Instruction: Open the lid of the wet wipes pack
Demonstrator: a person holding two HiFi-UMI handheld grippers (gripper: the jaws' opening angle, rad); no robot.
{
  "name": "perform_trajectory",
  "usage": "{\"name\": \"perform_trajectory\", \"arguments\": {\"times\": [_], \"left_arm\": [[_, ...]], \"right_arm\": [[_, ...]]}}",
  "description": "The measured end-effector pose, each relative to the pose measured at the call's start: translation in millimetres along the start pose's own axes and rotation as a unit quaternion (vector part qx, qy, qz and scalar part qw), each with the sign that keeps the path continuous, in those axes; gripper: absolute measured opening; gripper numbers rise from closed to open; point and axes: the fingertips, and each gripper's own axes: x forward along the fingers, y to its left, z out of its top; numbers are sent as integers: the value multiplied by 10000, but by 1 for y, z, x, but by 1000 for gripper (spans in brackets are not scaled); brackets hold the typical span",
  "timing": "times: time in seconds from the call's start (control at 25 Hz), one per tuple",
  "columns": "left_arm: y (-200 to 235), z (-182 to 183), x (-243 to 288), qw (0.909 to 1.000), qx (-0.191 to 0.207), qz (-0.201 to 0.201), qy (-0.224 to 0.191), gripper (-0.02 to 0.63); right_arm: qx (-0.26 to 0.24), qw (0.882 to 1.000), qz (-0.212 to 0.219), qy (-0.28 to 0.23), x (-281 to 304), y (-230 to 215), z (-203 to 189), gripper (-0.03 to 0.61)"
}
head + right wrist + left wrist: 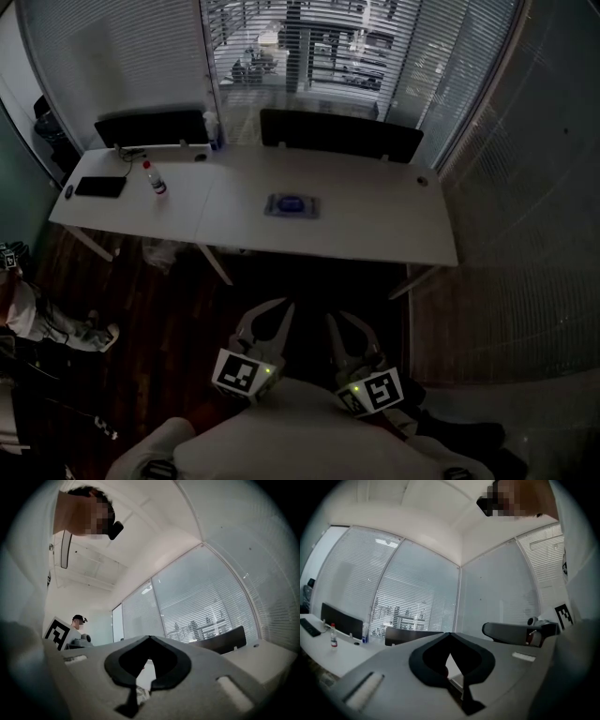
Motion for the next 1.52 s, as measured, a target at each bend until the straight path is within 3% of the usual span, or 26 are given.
{"name": "perform_trajectory", "arguments": {"times": [0.44, 1.04, 1.52], "left_arm": [[62, -11, 51, 10000, -33, 26, 80, 3], [248, 13, 176, 9999, -66, 1, 143, 3], [299, 40, 227, 9999, -62, -123, 17, 3]], "right_arm": [[47, 9999, 50, 134, 72, -31, -23, 0], [-36, 9995, -33, 327, 293, -98, -43, 0], [-295, 9992, -130, 245, 358, -130, -38, 0]]}}
